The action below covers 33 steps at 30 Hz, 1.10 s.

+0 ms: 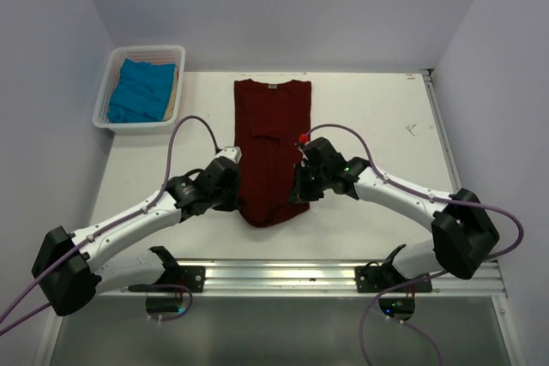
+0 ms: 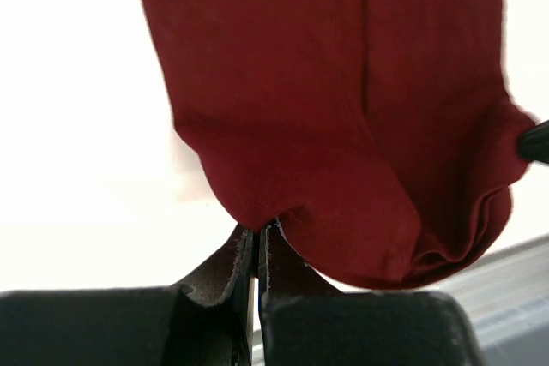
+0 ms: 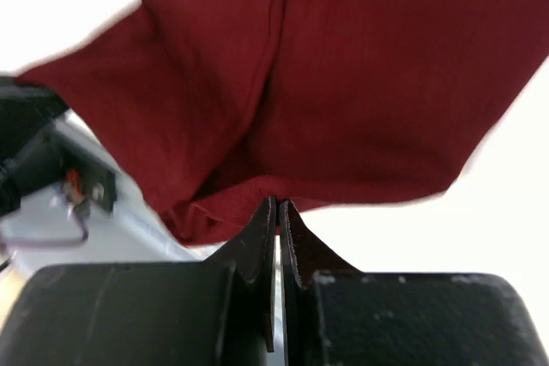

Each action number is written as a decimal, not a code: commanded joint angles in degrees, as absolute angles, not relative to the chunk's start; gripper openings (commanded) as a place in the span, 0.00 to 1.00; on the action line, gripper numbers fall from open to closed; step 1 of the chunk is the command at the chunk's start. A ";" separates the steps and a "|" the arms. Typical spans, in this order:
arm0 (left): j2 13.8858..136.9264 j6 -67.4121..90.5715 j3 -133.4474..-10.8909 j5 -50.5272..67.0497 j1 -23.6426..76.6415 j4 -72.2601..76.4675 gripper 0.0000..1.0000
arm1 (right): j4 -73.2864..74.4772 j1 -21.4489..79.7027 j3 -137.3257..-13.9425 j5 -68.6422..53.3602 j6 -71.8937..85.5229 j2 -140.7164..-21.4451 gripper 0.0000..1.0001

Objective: Fold and stack the t-shirts
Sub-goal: Fold the tshirt

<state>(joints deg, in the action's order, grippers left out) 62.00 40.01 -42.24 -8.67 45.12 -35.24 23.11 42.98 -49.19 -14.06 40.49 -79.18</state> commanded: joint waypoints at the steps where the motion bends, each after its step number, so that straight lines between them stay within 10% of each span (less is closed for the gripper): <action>1: 65.21 35.08 -45.08 -17.13 44.04 -32.97 0.02 | 25.05 41.75 -55.36 -8.70 35.08 -82.70 0.00; 23: 105.37 20.83 -75.66 -10.11 25.06 -6.06 0.00 | 25.93 26.90 -89.63 -0.18 24.43 -112.93 0.00; 24: 107.99 20.48 -78.89 -9.67 23.83 -6.50 0.04 | 26.54 26.37 -91.30 2.17 24.35 -114.24 0.00; 25: 109.15 20.48 -80.84 -9.58 23.12 -9.38 0.15 | 27.76 25.41 -95.58 3.07 24.52 -115.82 0.20; 28: 111.62 21.09 -86.91 -14.13 21.01 -17.45 0.91 | 32.08 24.79 -100.71 8.42 24.79 -118.65 0.60; 33: 104.78 22.58 -82.55 -20.92 19.78 -20.04 1.00 | 27.96 24.79 -95.72 13.35 25.05 -111.46 0.87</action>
<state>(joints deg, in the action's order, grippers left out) 110.63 21.91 -83.70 -16.03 20.32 -16.49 28.71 24.27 -96.60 7.90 25.43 -117.82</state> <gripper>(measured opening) 0.996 0.858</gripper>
